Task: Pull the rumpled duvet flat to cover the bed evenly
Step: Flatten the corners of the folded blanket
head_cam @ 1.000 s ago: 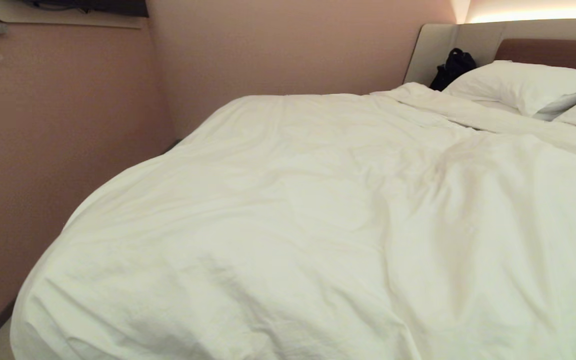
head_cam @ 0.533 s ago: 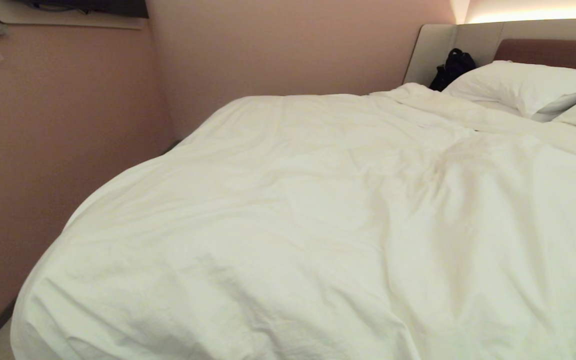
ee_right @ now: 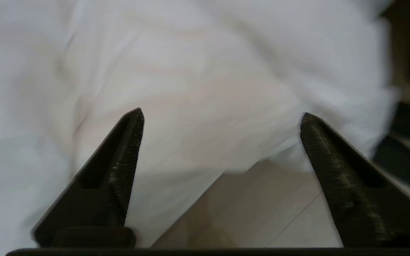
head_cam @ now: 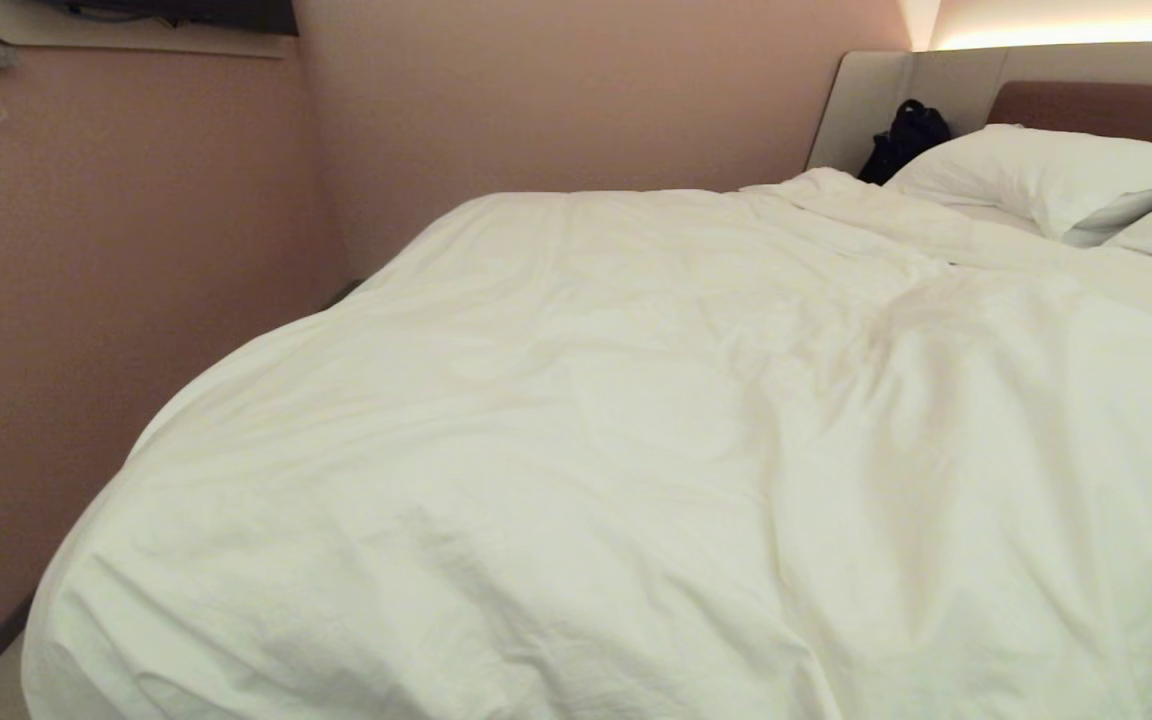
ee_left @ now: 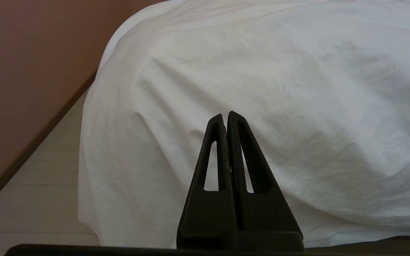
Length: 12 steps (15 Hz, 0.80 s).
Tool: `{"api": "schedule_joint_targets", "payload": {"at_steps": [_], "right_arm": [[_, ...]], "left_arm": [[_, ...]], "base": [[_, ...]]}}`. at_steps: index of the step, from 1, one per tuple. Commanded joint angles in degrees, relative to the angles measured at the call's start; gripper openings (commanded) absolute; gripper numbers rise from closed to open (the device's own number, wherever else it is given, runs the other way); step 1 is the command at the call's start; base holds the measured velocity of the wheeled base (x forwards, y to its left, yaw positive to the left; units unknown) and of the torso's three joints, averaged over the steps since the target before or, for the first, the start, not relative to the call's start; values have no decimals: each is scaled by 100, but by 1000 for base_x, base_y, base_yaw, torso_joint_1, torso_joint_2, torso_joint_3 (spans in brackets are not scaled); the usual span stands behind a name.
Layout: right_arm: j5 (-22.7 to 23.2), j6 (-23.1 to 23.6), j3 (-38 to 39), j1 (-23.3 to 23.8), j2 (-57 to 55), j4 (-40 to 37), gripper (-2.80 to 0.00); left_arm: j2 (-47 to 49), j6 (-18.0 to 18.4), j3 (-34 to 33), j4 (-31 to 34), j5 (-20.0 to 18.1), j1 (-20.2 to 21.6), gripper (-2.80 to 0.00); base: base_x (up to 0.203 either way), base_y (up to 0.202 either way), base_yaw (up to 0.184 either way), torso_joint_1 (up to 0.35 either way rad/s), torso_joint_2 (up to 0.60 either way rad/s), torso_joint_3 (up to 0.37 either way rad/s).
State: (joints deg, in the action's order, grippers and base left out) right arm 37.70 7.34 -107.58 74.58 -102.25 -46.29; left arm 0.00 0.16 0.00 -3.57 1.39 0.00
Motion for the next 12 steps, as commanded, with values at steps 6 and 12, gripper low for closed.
{"api": "schedule_joint_targets", "payload": {"at_steps": [6,12], "right_arm": [[673,2664,1662,-1015,967,-3826,-280],[-1016,2905,3793,-1878,2566,297,-280]], "left_arm": [[0,2,0,-3,2,0,-280],[0,2,0,-3,2,0,-280]], "base": [[0,0,0,0,0,0],[0,0,0,0,0,0]]}}
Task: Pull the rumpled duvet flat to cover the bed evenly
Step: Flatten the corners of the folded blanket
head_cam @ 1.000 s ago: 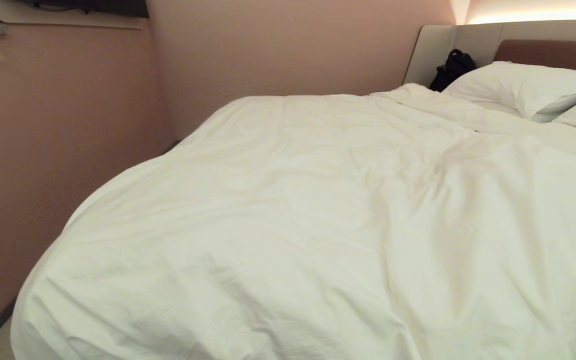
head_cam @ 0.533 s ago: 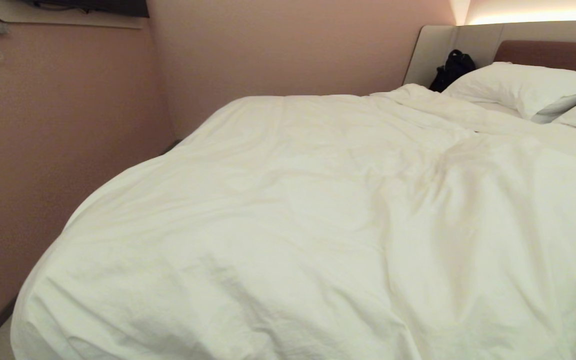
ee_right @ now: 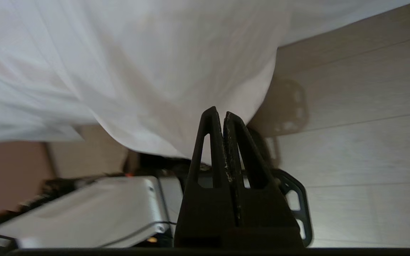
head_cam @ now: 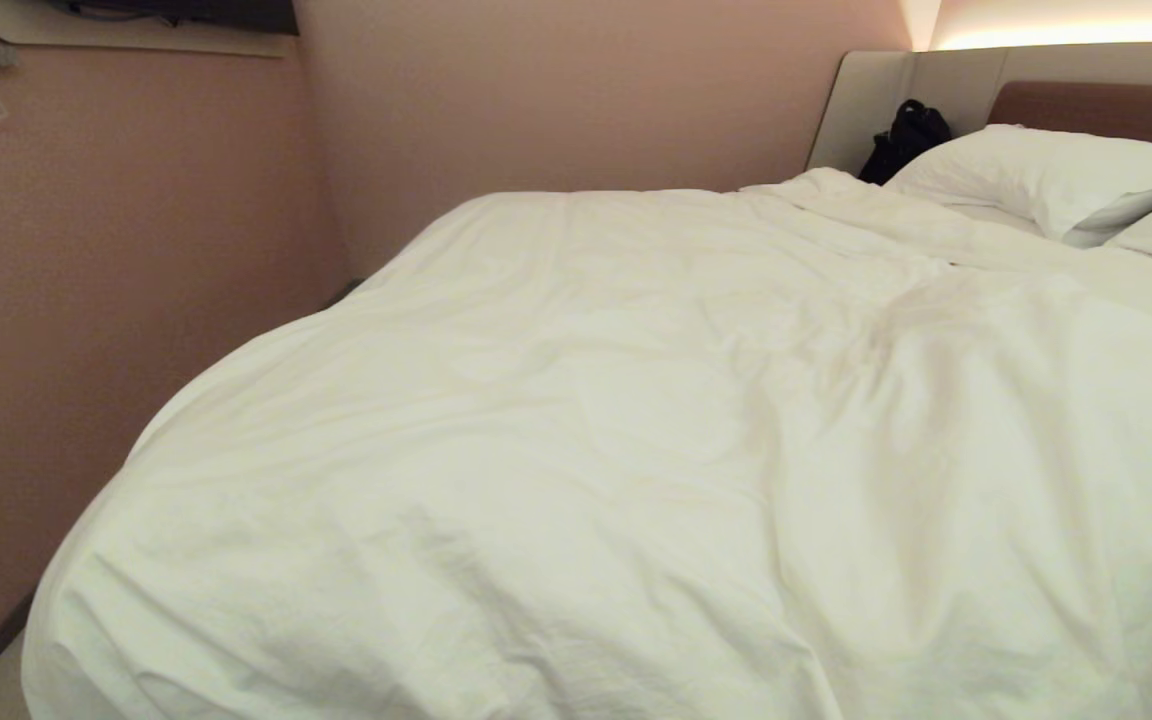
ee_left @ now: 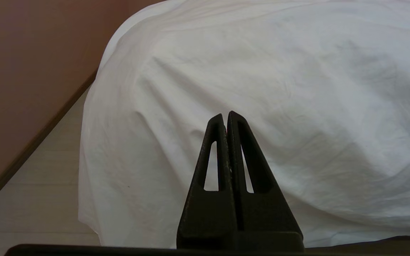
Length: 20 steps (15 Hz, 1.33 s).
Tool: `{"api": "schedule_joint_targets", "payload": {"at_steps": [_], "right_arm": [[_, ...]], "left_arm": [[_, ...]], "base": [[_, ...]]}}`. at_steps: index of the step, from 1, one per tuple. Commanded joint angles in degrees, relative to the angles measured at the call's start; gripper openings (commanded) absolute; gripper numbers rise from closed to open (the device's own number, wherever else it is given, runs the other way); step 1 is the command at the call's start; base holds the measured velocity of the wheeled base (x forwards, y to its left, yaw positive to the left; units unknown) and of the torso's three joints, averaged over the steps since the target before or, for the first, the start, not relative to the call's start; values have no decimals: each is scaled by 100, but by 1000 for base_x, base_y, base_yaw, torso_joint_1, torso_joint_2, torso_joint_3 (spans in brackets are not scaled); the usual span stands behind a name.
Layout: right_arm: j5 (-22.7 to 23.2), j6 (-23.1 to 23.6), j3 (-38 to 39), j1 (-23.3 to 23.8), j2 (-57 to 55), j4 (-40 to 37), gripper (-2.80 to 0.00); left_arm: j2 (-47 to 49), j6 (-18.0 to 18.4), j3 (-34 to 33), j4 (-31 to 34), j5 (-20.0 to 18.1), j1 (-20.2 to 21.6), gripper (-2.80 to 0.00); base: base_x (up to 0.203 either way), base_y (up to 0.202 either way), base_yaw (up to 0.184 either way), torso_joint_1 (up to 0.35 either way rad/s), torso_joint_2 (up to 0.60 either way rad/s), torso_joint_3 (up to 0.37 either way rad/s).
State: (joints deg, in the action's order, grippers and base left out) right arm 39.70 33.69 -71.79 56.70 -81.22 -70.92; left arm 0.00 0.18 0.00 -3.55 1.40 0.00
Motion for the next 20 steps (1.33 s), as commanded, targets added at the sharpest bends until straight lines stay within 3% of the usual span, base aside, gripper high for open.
{"api": "schedule_joint_targets", "payload": {"at_steps": [1,4,8,9,12,16,20], "right_arm": [[-1501,189,336,-140,697,3229,-280],[-1741,-1176,36,-164,987,3908,-280],[-2447,-4308,-1602,-157,492,4162,-280],[-2592,-4752,-1883,-158,300,4090,-280],[-2679,-5700,-2431,-357,180,3155,-280],[-2492,-6716,-3077,-1540,181,1573,-280],[-1191,-7254,-3874,-2635,202,44,-280]], "left_arm": [[0,-1,0,-6,0,0,-280],[0,-1,0,-6,0,6,-280],[0,-1,0,-6,0,0,-280],[0,-1,0,-6,0,0,-280],[0,-1,0,-6,0,0,-280],[0,-1,0,-6,0,0,-280],[0,-1,0,-6,0,0,-280]], "base": [[0,0,0,0,0,0],[0,0,0,0,0,0],[0,0,0,0,0,0],[0,0,0,0,0,0],[0,0,0,0,0,0],[0,0,0,0,0,0],[0,0,0,0,0,0]]}}
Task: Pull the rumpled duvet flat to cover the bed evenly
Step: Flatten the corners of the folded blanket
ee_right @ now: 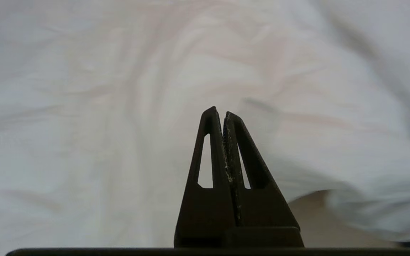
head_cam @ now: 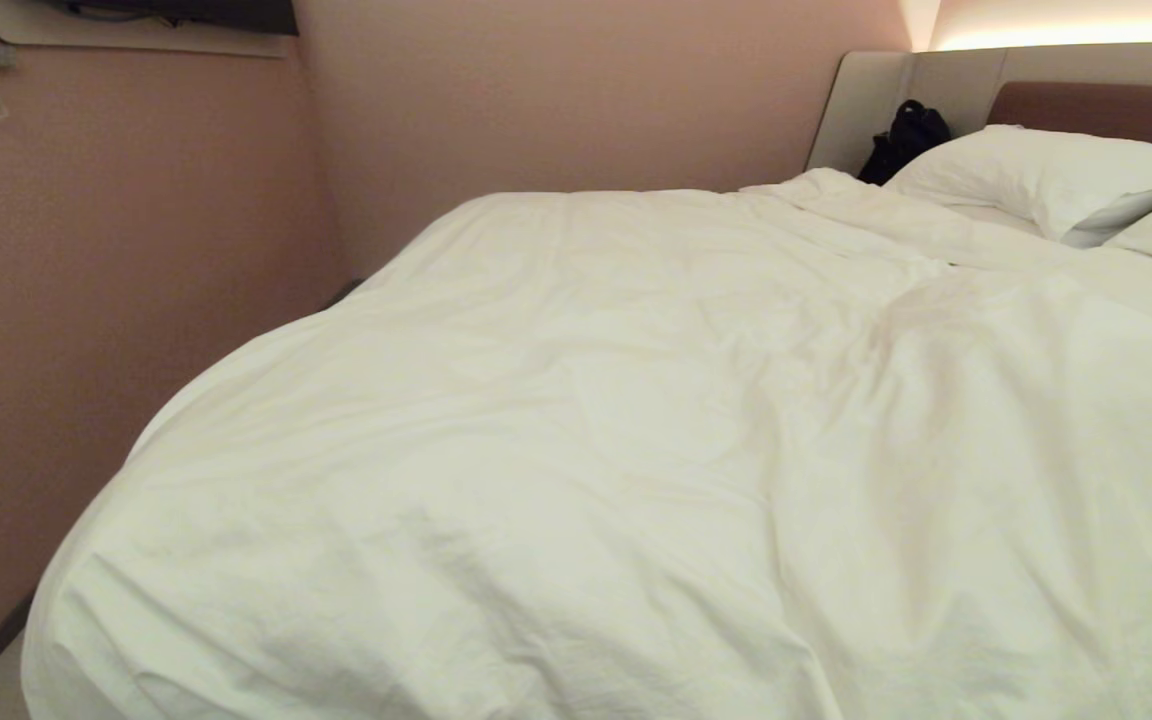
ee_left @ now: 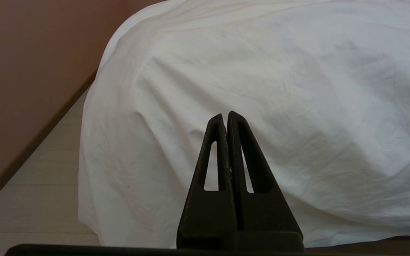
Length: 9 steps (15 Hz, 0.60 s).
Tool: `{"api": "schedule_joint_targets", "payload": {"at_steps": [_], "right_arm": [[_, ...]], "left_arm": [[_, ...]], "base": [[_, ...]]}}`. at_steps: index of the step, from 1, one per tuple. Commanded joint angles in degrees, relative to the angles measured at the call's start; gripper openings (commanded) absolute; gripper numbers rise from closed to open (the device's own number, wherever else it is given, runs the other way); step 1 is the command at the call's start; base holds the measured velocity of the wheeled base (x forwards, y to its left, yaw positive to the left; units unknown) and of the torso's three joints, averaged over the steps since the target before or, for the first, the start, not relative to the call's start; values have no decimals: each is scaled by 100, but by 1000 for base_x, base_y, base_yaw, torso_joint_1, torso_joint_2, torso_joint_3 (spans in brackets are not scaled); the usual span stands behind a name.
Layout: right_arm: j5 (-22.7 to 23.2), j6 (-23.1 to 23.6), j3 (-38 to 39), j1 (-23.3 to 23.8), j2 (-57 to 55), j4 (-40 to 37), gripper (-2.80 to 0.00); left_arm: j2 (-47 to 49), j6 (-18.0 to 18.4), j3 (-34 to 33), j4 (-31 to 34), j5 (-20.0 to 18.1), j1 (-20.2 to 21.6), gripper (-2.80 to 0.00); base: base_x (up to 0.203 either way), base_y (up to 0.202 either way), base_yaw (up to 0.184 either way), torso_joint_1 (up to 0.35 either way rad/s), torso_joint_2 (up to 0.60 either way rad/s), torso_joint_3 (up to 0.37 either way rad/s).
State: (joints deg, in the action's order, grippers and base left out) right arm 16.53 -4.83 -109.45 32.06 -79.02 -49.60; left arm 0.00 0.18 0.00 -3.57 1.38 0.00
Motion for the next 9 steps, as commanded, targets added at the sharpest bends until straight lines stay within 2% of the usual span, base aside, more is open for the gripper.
{"api": "schedule_joint_targets", "payload": {"at_steps": [1,5,6,7,9], "right_arm": [[1272,-3419,-124,-496,9,-2260,-280],[1366,-3335,-136,-1862,123,-2867,-280],[1312,-3115,-129,-2045,170,-2935,-280],[1085,-2686,-107,-2064,183,-3003,-280],[139,-2038,-6,-2070,167,-3065,-280]], "left_arm": [[0,0,0,-3,3,0,-280],[0,0,0,-3,3,0,-280],[0,0,0,-3,3,1,-280],[0,0,0,-3,3,0,-280],[0,0,0,-3,3,0,-280]], "base": [[0,0,0,0,0,0],[0,0,0,0,0,0],[0,0,0,0,0,0],[0,0,0,0,0,0],[0,0,0,0,0,0]]}}
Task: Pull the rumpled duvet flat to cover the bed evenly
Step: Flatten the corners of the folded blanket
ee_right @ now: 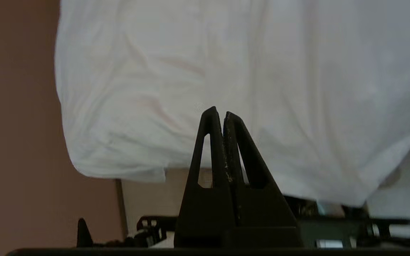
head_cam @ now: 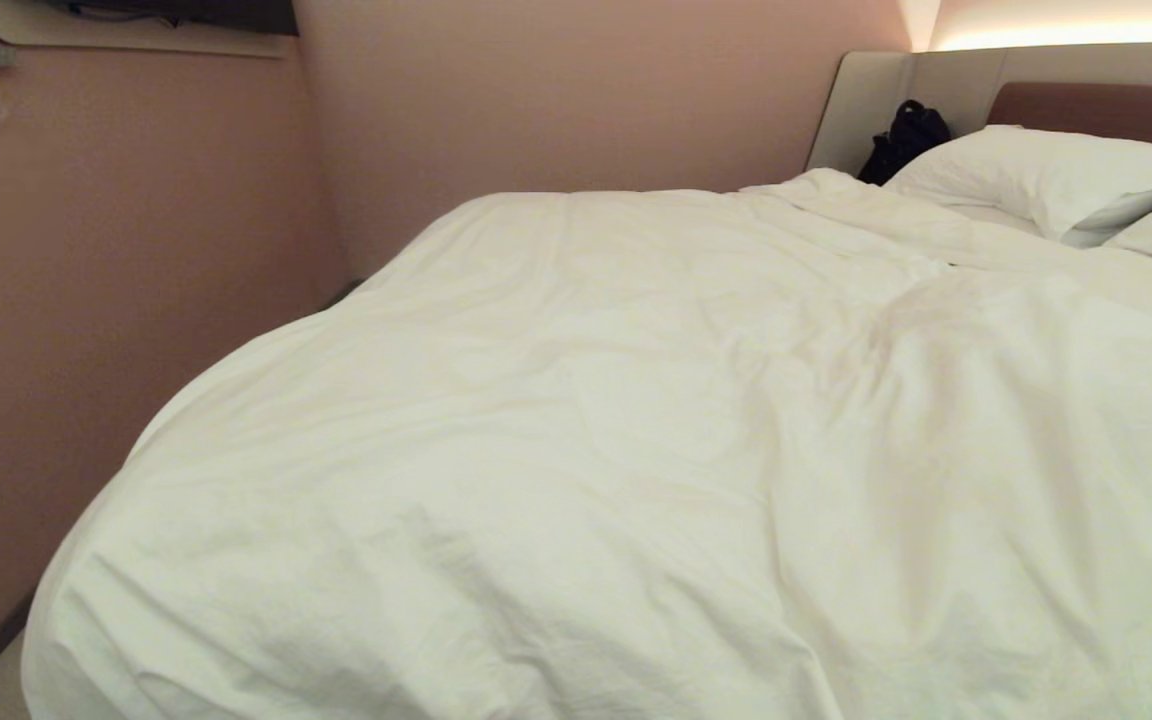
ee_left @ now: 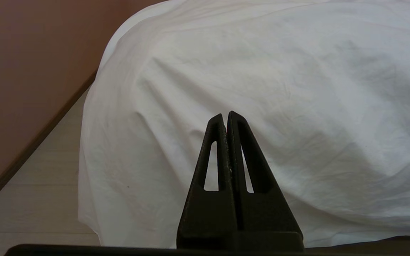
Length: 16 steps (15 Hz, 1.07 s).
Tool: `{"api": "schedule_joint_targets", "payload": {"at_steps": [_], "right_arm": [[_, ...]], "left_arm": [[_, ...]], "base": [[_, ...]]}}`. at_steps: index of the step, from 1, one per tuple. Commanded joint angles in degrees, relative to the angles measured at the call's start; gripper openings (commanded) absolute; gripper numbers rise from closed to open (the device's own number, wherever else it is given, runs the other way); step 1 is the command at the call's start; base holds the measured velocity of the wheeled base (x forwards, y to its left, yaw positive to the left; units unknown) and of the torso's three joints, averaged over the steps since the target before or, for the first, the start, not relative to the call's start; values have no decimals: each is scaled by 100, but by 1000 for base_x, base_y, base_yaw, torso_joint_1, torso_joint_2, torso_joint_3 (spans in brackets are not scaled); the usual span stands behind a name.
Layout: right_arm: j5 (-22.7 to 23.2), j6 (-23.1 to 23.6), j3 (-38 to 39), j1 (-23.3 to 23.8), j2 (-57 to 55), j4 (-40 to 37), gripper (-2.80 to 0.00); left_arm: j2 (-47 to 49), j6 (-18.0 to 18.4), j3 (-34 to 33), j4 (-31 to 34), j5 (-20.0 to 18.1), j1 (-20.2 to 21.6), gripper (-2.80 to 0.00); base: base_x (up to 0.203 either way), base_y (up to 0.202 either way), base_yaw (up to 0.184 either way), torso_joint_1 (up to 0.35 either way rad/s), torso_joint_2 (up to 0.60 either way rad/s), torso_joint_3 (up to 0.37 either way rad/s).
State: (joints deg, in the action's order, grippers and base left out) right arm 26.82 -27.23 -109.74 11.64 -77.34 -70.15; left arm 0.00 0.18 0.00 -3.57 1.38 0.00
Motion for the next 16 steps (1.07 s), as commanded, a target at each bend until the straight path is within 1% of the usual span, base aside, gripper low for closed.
{"api": "schedule_joint_targets", "payload": {"at_steps": [1,2,3,4,5,6,7,8,11,13,16], "right_arm": [[-1378,430,84,-29,7,-1006,-280],[-1813,617,101,-30,17,-996,-280],[-2127,797,112,-30,24,-942,-280],[-2635,1030,137,-30,30,-794,-280],[-3039,1287,198,-25,39,-594,-280],[-3461,1665,308,-23,81,-336,-280],[-3726,1951,456,-22,145,-47,-280],[-3873,2102,554,-21,201,148,-280],[-4249,2539,1316,-21,472,1730,-280],[-4315,2605,1602,-21,639,2478,-280],[-4481,2600,1587,-29,860,3107,-280]], "left_arm": [[0,-1,0,-3,3,0,-280],[0,-1,0,-3,3,0,-280],[0,-1,0,-3,3,0,-280],[0,-1,0,-3,3,0,-280],[0,-1,0,-3,3,4,-280],[0,-1,0,-3,3,0,-280],[0,-1,0,-3,3,0,-280],[0,-1,0,-3,3,0,-280],[0,-1,0,-3,3,0,-280],[0,-1,0,-3,3,0,-280],[0,-1,0,-3,3,0,-280]], "base": [[0,0,0,0,0,0],[0,0,0,0,0,0],[0,0,0,0,0,0],[0,0,0,0,0,0],[0,0,0,0,0,0],[0,0,0,0,0,0],[0,0,0,0,0,0],[0,0,0,0,0,0],[0,0,0,0,0,0],[0,0,0,0,0,0],[0,0,0,0,0,0]]}}
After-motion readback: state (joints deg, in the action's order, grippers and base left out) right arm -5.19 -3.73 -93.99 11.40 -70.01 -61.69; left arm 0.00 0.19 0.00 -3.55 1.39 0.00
